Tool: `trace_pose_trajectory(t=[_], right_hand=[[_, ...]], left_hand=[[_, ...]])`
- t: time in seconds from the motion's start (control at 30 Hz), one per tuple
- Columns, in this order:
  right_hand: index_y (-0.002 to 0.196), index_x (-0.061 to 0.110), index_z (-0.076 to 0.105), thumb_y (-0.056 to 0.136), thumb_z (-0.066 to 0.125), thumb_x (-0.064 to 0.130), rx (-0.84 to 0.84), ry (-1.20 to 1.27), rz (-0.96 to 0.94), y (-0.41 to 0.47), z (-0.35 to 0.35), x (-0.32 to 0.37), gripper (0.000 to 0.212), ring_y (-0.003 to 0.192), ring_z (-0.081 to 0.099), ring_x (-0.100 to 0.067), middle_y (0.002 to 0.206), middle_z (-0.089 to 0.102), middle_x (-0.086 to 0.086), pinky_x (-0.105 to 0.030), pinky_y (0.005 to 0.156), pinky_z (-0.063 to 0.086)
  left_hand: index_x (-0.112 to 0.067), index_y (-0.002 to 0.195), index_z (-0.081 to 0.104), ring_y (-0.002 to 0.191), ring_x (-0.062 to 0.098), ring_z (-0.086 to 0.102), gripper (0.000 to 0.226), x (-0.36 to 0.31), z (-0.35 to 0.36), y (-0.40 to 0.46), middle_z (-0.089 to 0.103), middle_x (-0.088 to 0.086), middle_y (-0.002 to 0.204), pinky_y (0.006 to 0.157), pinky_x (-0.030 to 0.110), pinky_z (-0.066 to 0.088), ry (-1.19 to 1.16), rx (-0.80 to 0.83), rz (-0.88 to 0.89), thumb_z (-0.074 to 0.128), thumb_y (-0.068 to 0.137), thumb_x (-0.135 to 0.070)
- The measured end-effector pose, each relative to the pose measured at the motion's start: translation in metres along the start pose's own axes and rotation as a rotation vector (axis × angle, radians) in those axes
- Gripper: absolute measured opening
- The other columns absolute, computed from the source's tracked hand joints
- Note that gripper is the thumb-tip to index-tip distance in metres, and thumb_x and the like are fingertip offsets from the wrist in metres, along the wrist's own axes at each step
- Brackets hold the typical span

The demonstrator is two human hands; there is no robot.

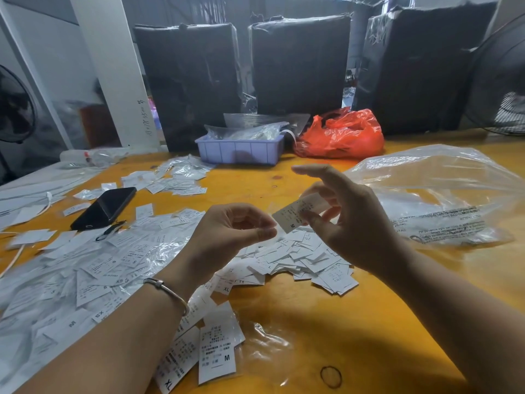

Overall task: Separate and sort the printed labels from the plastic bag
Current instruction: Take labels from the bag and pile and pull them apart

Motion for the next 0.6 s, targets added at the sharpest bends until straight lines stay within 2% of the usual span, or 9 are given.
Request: trace_pose_trajectory(t=[0.13, 0.2, 0.27, 0.33, 0.37, 0.43, 0.5, 0.53, 0.6], right_hand=[[0.129, 0.026, 0.053, 0.079, 0.071, 0.004, 0.044, -0.019, 0.015, 0.0, 0.007, -0.002, 0.057, 0.075, 0.069, -0.028, 0.095, 0.071, -0.002, -0.044, 0.062, 0.056], [0.131, 0.022, 0.051, 0.08, 0.068, -0.002, -0.045, 0.023, 0.015, 0.001, -0.002, -0.003, 0.059, 0.066, 0.066, -0.031, 0.09, 0.07, -0.004, -0.045, 0.056, 0.054], [0.132, 0.019, 0.053, 0.08, 0.062, -0.008, -0.2, 0.005, 0.002, 0.001, -0.02, -0.005, 0.059, 0.061, 0.064, -0.03, 0.094, 0.07, -0.005, -0.043, 0.049, 0.053], [0.119, 0.015, 0.065, 0.08, 0.055, -0.009, -0.275, -0.051, 0.04, 0.002, -0.031, -0.011, 0.047, 0.066, 0.065, -0.024, 0.097, 0.07, -0.005, -0.034, 0.054, 0.053], [0.106, 0.012, 0.072, 0.079, 0.052, -0.009, -0.232, -0.03, 0.09, 0.003, -0.028, -0.018, 0.04, 0.069, 0.065, -0.018, 0.091, 0.071, -0.003, -0.029, 0.057, 0.051], [0.091, 0.01, 0.076, 0.082, 0.056, -0.004, -0.006, 0.098, 0.235, 0.003, -0.004, -0.029, 0.026, 0.068, 0.062, -0.005, 0.085, 0.071, 0.001, -0.022, 0.061, 0.045], [0.09, 0.013, 0.076, 0.084, 0.069, 0.021, 0.215, 0.212, 0.302, -0.001, 0.018, -0.032, 0.013, 0.071, 0.063, -0.001, 0.085, 0.072, 0.003, -0.019, 0.062, 0.046], [0.089, 0.014, 0.077, 0.08, 0.07, 0.036, 0.263, 0.209, 0.278, -0.002, 0.023, -0.03, 0.025, 0.074, 0.064, -0.001, 0.085, 0.072, 0.004, -0.018, 0.062, 0.049], [0.086, 0.016, 0.077, 0.071, 0.067, 0.051, 0.271, 0.194, 0.209, -0.001, 0.024, -0.022, 0.039, 0.074, 0.066, -0.004, 0.082, 0.073, 0.004, -0.021, 0.064, 0.053]], left_hand=[[-0.013, 0.081, 0.075, 0.086, 0.019, 0.071, 0.019, 0.001, 0.004, 0.0, 0.075, 0.005, 0.085, 0.079, 0.031, 0.06, 0.001, 0.039, 0.002, 0.078, 0.065, -0.024], [-0.011, 0.084, 0.076, 0.08, 0.017, 0.071, 0.018, 0.001, 0.004, 0.0, 0.075, 0.006, 0.083, 0.077, 0.027, 0.059, 0.005, 0.033, 0.007, 0.078, 0.068, -0.02], [-0.011, 0.086, 0.076, 0.074, 0.015, 0.069, 0.011, 0.002, 0.001, 0.001, 0.075, 0.006, 0.081, 0.072, 0.021, 0.057, 0.014, 0.017, 0.017, 0.077, 0.075, -0.01], [-0.011, 0.087, 0.074, 0.072, 0.014, 0.07, 0.013, 0.001, -0.001, 0.002, 0.075, 0.006, 0.08, 0.067, 0.016, 0.053, 0.022, 0.004, 0.026, 0.072, 0.08, 0.0], [-0.009, 0.088, 0.073, 0.072, 0.014, 0.07, 0.013, 0.001, -0.001, 0.002, 0.075, 0.007, 0.08, 0.065, 0.015, 0.052, 0.015, 0.003, 0.029, 0.07, 0.082, 0.003], [-0.003, 0.089, 0.071, 0.072, 0.016, 0.071, 0.01, 0.0, 0.0, 0.001, 0.075, 0.009, 0.081, 0.065, 0.016, 0.052, -0.009, 0.011, 0.032, 0.071, 0.081, 0.002], [0.0, 0.089, 0.069, 0.073, 0.018, 0.072, 0.011, -0.003, 0.004, 0.0, 0.075, 0.01, 0.08, 0.065, 0.018, 0.053, -0.029, 0.032, 0.038, 0.073, 0.079, -0.001], [0.001, 0.089, 0.068, 0.073, 0.018, 0.072, 0.014, -0.004, 0.006, 0.0, 0.075, 0.01, 0.08, 0.065, 0.02, 0.054, -0.028, 0.044, 0.042, 0.074, 0.077, -0.004], [0.001, 0.09, 0.068, 0.075, 0.02, 0.072, 0.023, -0.006, 0.009, -0.002, 0.075, 0.009, 0.08, 0.067, 0.023, 0.056, -0.012, 0.069, 0.039, 0.075, 0.073, -0.013]])
Point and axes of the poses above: each hand's wrist, its own y-axis towards the middle knuckle, its own z-axis out of the palm, x = y × z, the point moved 8 cm from there along y, towards the middle knuckle
